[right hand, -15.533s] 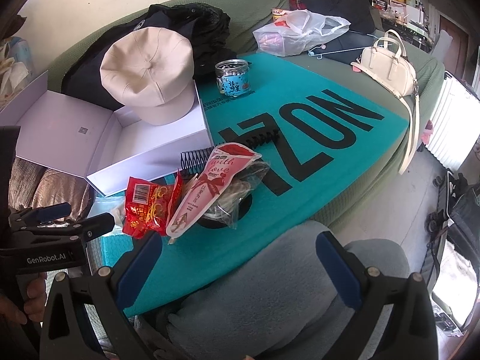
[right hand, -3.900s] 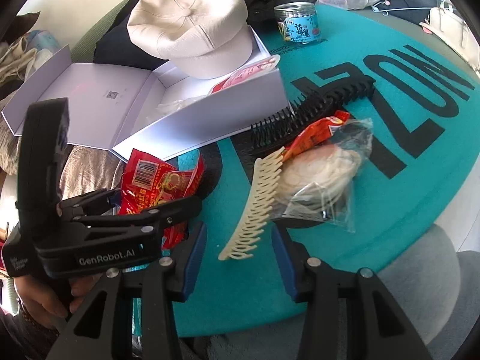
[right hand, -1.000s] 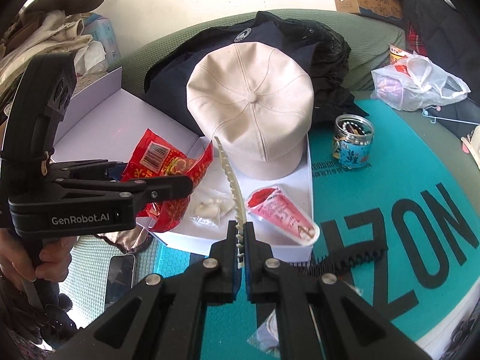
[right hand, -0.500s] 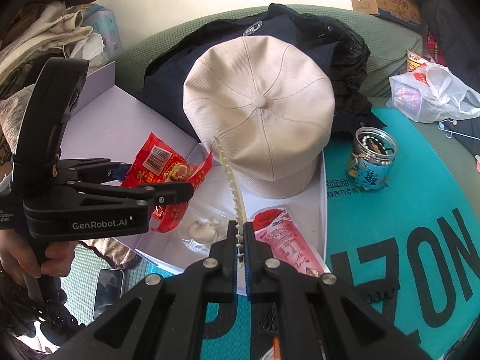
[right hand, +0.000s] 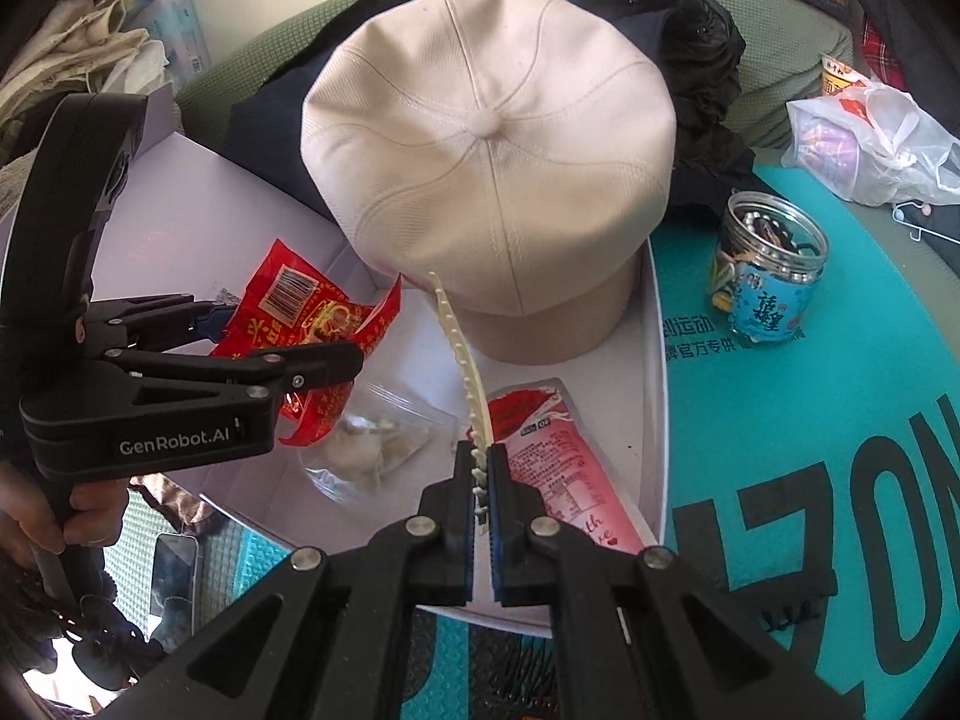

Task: Organize objects
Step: 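Carry the red packet and cream comb toward the white box with both tools, then release the red packet and cream comb into the box and withdraw both tools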

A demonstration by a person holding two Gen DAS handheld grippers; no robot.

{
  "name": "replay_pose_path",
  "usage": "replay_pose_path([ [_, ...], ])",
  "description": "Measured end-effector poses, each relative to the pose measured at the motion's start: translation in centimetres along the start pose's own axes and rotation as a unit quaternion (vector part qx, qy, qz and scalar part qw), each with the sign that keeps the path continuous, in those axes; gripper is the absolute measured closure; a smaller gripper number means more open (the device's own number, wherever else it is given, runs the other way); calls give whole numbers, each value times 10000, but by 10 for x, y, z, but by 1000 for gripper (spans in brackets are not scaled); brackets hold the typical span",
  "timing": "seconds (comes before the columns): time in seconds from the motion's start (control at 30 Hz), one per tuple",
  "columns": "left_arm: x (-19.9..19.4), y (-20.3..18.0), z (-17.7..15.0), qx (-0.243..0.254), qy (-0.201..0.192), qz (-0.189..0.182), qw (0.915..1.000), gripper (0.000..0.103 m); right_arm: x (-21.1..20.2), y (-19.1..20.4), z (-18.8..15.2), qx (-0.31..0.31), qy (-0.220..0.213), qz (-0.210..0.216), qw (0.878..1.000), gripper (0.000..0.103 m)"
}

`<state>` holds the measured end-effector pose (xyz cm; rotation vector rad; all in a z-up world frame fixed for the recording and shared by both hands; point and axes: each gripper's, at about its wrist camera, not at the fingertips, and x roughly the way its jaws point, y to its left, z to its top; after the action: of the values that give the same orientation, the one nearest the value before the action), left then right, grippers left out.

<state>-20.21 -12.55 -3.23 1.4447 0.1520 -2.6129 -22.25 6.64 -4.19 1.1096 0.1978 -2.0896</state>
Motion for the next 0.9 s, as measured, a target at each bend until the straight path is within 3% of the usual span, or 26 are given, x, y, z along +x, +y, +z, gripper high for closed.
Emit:
replay_pose_path([
  [0.37, 34, -1, -5, -97, 75, 208, 9997, 50, 31, -2, 5, -20, 234, -47, 9997, 100],
  [0.67, 50, -16, -10, 118, -14, 593, 9982, 49, 45, 2, 6, -86, 325, -87, 9994, 100],
  [0.83, 62, -26, -15, 175, 107, 634, 9978, 49, 44, 4, 5, -75, 307, -205, 9993, 100],
  [0.9, 63, -30, -17, 197, 137, 485, 9985, 48, 42, 3, 5, -44, 282, -237, 9993, 100],
])
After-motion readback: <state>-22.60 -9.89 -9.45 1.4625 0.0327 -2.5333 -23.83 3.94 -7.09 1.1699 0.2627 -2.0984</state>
